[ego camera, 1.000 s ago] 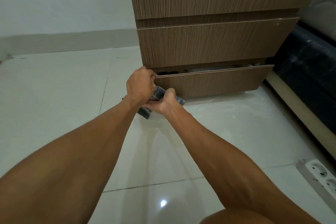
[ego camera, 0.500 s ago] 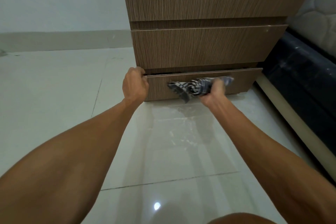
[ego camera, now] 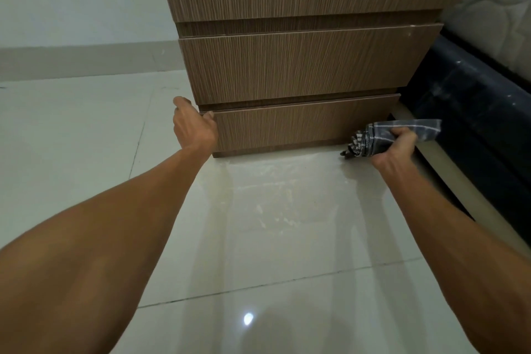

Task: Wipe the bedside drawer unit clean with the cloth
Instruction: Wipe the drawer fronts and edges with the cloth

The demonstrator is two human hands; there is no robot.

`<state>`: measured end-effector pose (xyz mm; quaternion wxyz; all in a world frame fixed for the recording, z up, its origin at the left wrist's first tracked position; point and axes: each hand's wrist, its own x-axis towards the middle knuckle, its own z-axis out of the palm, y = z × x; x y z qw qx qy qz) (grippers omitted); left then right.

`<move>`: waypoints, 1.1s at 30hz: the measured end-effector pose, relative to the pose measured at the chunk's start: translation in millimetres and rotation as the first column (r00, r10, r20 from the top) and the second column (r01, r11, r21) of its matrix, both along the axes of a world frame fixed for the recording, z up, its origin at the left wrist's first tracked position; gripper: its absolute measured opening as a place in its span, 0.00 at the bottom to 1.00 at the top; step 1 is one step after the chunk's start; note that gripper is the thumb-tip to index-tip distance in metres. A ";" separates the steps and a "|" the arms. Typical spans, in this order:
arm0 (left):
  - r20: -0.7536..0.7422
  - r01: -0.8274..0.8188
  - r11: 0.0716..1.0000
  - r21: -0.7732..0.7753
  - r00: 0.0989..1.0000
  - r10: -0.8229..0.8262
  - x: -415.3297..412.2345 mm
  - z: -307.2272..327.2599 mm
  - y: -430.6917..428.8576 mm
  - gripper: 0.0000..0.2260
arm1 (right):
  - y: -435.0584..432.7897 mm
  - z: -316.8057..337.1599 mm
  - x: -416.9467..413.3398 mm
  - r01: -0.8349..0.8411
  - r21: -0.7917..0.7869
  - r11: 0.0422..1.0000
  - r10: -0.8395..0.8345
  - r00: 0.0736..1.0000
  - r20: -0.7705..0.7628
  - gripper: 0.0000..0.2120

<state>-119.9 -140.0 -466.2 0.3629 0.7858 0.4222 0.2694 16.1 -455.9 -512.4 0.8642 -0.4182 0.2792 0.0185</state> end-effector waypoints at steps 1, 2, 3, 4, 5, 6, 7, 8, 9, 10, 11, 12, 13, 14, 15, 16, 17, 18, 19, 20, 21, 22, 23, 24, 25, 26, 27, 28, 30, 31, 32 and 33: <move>-0.003 0.010 1.000 0.014 1.000 -0.010 0.6 -1.3 1.3 0.17 | 0.9 -4.4 6.0 -0.005 -0.011 1.000 0.005 1.000 -0.010 0.17; -0.011 0.020 0.999 0.035 1.000 -0.020 1.1 -2.9 2.6 0.17 | 3.5 -9.5 12.6 -0.027 -0.019 0.999 0.026 1.000 -0.016 0.18; -0.021 0.030 0.998 0.063 0.999 -0.028 1.8 -5.1 4.3 0.16 | 7.2 -13.3 18.3 -0.051 -0.031 0.998 0.050 0.998 -0.026 0.18; -0.031 0.039 0.995 0.089 0.999 -0.037 2.2 -6.8 5.5 0.16 | 12.2 -16.5 23.7 -0.079 -0.036 0.996 0.077 0.996 -0.034 0.16; -0.038 0.047 0.993 0.106 0.998 -0.043 2.8 -8.2 6.7 0.15 | 17.6 -18.8 27.7 -0.100 -0.027 0.995 0.100 0.995 -0.030 0.13; -0.044 0.051 0.992 0.115 0.998 -0.046 3.1 -8.8 7.5 0.14 | 24.3 -19.7 29.7 -0.127 -0.022 0.992 0.126 0.992 -0.023 0.09; -0.048 0.055 0.991 0.120 0.998 -0.049 3.5 -9.3 8.3 0.14 | 31.9 -19.6 30.3 -0.145 -0.021 0.989 0.145 0.989 -0.025 0.07; -0.051 0.059 0.990 0.126 0.997 -0.053 3.7 -9.5 8.7 0.13 | 40.7 -19.5 30.7 -0.158 -0.006 0.987 0.158 0.987 -0.014 0.07; -0.053 0.064 0.989 0.135 0.997 -0.057 3.9 -9.7 9.2 0.13 | 49.4 -21.0 30.8 -0.159 0.029 0.987 0.159 0.987 0.006 0.13; -0.054 0.070 0.987 0.145 0.997 -0.062 3.6 -9.7 9.0 0.12 | 57.2 -23.7 30.6 -0.153 0.046 0.987 0.153 0.988 0.010 0.21; -0.055 0.075 0.985 0.154 0.996 -0.067 3.4 -9.8 8.4 0.12 | 64.7 -25.1 27.4 -0.146 0.059 0.987 0.146 0.989 0.006 0.29; -0.055 0.076 0.984 0.162 0.996 -0.068 3.1 -9.8 7.4 0.12 | 71.8 -27.8 25.9 -0.146 0.092 0.985 0.146 0.989 0.004 0.34; -0.054 0.075 0.983 0.166 0.996 -0.067 3.1 -10.1 6.8 0.12 | 78.2 -28.9 24.0 -0.153 0.136 0.979 0.153 0.988 0.009 0.37; -0.052 0.075 0.983 0.167 0.996 -0.068 3.0 -10.6 6.0 0.12 | 84.2 -30.7 22.0 -0.164 0.175 0.971 0.164 0.986 0.009 0.39; -0.050 0.078 0.983 0.165 0.996 -0.070 3.3 -11.0 5.8 0.12 | 90.1 -32.0 18.9 -0.168 0.208 0.964 0.172 0.985 -0.002 0.42; -0.049 0.081 0.983 0.162 0.996 -0.074 3.6 -11.4 5.9 0.12 | 96.3 -32.8 15.7 -0.166 0.251 0.954 0.174 0.985 -0.009 0.43; -0.046 0.085 0.984 0.158 0.996 -0.078 3.9 -11.8 6.7 0.12 | 102.8 -32.5 10.2 -0.169 0.283 0.944 0.183 0.983 -0.024 0.43; -0.044 0.088 0.984 0.153 0.996 -0.082 4.0 -11.9 7.3 0.12 | 110.5 -33.1 4.8 -0.174 0.319 0.931 0.195 0.980 -0.033 0.42; -0.043 0.089 0.985 0.146 0.996 -0.084 4.1 -11.6 7.8 0.12 | 119.3 -33.0 -1.8 -0.184 0.354 0.917 0.212 0.976 -0.041 0.41; -0.044 0.089 0.986 0.141 0.995 -0.084 3.8 -10.9 7.8 0.12 | 129.8 -32.9 -10.0 -0.197 0.396 0.897 0.235 0.971 -0.048 0.41; -0.050 0.088 0.986 0.139 0.995 -0.082 3.4 -10.1 7.7 0.12 | 141.8 -32.3 -19.5 -0.217 0.436 0.873 0.265 0.963 -0.052 0.40; -0.057 0.087 0.986 0.140 0.995 -0.080 2.6 -8.8 7.2 0.11 | 154.0 -32.0 -29.0 -0.241 0.471 0.849 0.299 0.953 -0.052 0.40; -0.060 0.088 0.986 0.141 0.995 -0.080 2.0 -7.8 6.9 0.11 | 166.7 -31.6 -38.7 -0.260 0.501 0.826 0.330 0.943 -0.055 0.40; -0.060 0.090 0.986 0.143 0.995 -0.082 1.3 -7.7 6.9 0.11 | 180.2 -32.0 -47.7 -0.276 0.530 0.802 0.358 0.932 -0.057 0.40; -0.058 0.093 0.985 0.143 0.995 -0.085 0.8 -8.0 7.3 0.11 | 193.2 -32.0 -56.7 -0.289 0.553 0.782 0.383 0.922 -0.059 0.41; -0.056 0.095 0.985 0.142 0.995 -0.088 0.2 -8.6 7.2 0.10 | 205.4 -31.2 -64.9 -0.300 0.576 0.760 0.403 0.913 -0.057 0.41; -0.053 0.094 0.986 0.140 0.995 -0.087 -0.2 -9.8 7.2 0.10 | 216.4 -30.6 -72.1 -0.309 0.589 0.746 0.421 0.905 -0.058 0.42; -0.051 0.090 0.987 0.135 0.995 -0.084 -0.7 -11.3 7.2 0.10 | 226.5 -30.0 -78.9 -0.315 0.598 0.737 0.434 0.899 -0.062 0.42; -0.049 0.082 0.988 0.133 0.996 -0.076 -1.7 -13.6 6.8 0.10 | 243.7 -30.9 -89.5 -0.330 0.602 0.727 0.460 0.885 -0.070 0.42; -0.048 0.079 0.988 0.136 0.996 -0.073 -2.2 -14.5 6.6 0.11 | 250.9 -32.2 -94.3 -0.347 0.595 0.725 0.479 0.875 -0.072 0.43; -0.045 0.078 0.987 0.138 0.996 -0.073 -2.6 -15.4 6.6 0.11 | 257.3 -32.7 -99.8 -0.363 0.590 0.721 0.499 0.863 -0.079 0.43; -0.039 0.080 0.987 0.140 0.996 -0.076 -2.9 -16.5 7.2 0.11 | 262.8 -32.7 -105.1 -0.376 0.584 0.719 0.519 0.850 -0.091 0.42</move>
